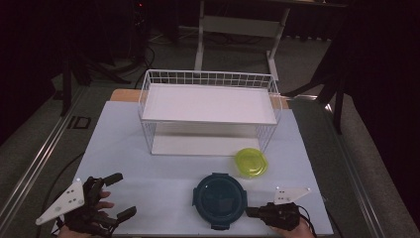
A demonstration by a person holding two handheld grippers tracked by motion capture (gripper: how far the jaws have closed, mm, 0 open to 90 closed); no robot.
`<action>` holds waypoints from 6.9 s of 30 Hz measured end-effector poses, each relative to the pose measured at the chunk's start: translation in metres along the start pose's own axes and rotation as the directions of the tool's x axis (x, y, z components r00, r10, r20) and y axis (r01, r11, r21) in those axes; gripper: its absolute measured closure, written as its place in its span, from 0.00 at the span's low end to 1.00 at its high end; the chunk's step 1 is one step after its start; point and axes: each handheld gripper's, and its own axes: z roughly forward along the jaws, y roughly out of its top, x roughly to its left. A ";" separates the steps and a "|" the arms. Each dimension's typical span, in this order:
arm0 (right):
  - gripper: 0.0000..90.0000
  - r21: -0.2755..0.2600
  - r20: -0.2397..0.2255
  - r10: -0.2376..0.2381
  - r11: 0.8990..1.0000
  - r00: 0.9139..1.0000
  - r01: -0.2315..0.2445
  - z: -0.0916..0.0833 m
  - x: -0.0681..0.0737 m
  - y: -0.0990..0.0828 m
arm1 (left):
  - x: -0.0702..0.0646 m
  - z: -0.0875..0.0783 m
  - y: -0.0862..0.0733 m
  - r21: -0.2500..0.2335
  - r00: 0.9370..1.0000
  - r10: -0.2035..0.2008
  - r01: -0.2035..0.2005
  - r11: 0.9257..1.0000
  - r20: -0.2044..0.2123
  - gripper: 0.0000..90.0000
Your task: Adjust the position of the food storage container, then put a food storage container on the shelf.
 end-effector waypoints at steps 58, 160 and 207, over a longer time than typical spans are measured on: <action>1.00 0.018 -0.009 0.037 0.999 0.999 -0.037 0.079 -0.011 0.054 | -0.002 0.005 -0.004 0.023 1.000 0.001 -0.001 1.000 0.014 0.00; 0.33 -0.002 -0.035 0.506 0.862 0.862 -0.506 0.105 -0.008 0.081 | 0.074 0.077 -0.050 0.513 0.647 -0.749 0.696 0.503 -0.144 0.60; 0.62 0.008 -0.102 0.612 0.789 0.784 -0.614 0.081 -0.005 0.092 | 0.047 0.085 -0.009 0.443 0.711 -0.687 0.669 0.597 -0.147 0.63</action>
